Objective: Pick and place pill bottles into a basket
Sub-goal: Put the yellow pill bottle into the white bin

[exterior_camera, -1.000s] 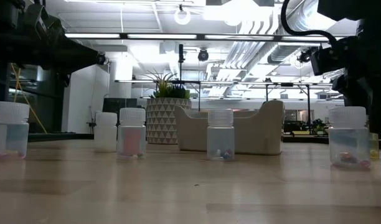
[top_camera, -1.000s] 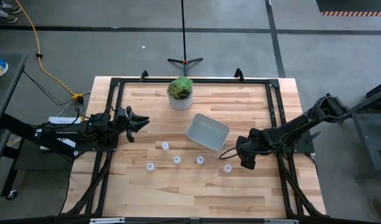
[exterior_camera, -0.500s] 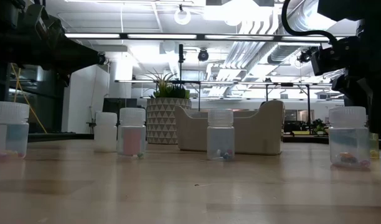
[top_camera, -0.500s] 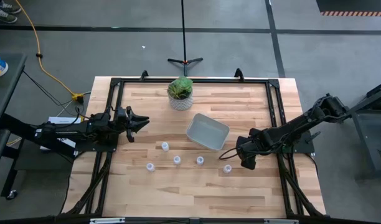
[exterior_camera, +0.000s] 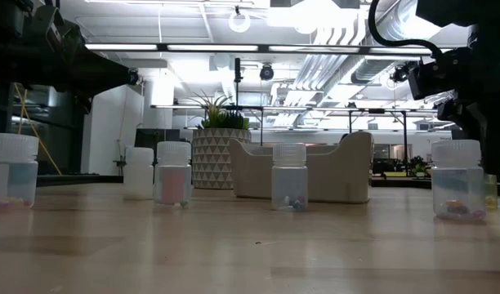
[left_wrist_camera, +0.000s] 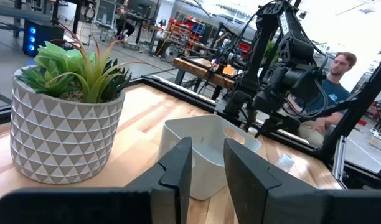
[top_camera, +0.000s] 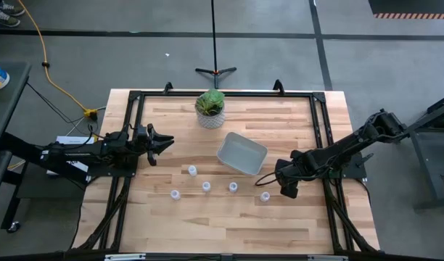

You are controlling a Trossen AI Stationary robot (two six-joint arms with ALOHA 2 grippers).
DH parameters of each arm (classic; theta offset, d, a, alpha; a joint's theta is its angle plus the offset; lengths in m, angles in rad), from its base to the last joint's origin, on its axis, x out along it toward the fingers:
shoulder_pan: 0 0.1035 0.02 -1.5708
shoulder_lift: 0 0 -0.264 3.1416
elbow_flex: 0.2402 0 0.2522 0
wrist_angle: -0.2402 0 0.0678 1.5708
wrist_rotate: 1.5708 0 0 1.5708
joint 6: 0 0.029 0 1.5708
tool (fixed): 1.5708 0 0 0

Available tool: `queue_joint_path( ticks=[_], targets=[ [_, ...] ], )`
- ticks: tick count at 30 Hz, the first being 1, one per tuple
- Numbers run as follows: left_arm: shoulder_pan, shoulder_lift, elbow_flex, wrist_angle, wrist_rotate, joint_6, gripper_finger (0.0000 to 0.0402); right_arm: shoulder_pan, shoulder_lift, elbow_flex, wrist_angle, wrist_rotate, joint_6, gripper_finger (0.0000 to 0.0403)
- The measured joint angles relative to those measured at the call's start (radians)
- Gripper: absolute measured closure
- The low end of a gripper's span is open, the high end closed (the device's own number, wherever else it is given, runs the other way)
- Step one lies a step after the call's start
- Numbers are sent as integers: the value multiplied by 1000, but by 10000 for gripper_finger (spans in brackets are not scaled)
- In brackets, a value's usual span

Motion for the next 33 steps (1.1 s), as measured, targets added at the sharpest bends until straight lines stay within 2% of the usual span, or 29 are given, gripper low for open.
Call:
queue_joint_path(
  ticks=[10,21,24,28,33],
  targets=[
    [0,0,0,0,0,0,273,-18,0,36,44,10,-1,287],
    [0,0,0,0,0,0,273,-122,0,288,45,23,-156,297],
    [0,0,0,0,0,0,273,-145,-1,360,44,67,-215,294],
    [0,0,0,0,0,0,273,-185,-1,393,47,186,-288,292],
    [0,0,0,0,0,0,273,-271,46,393,45,179,-324,292]
  ],
)
